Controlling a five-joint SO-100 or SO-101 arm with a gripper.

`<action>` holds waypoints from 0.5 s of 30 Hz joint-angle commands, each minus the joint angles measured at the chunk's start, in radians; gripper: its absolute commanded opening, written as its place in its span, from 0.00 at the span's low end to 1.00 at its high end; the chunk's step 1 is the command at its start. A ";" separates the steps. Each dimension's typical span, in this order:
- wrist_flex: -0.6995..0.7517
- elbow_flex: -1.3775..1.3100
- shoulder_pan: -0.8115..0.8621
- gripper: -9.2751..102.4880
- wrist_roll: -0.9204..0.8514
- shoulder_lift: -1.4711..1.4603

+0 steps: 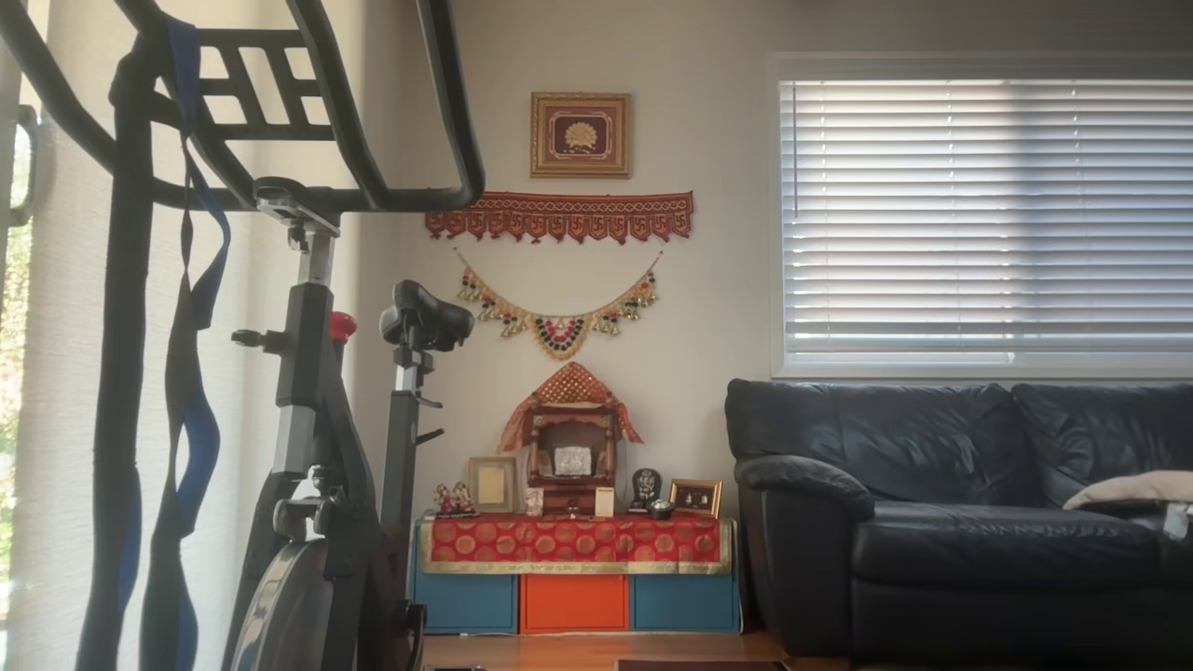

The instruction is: Sort medicines into box.

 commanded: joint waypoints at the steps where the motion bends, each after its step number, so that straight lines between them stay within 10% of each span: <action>1: 0.026 -0.035 -0.018 0.29 -0.018 0.021; 15: 0.058 -0.011 -0.051 0.30 -0.049 0.091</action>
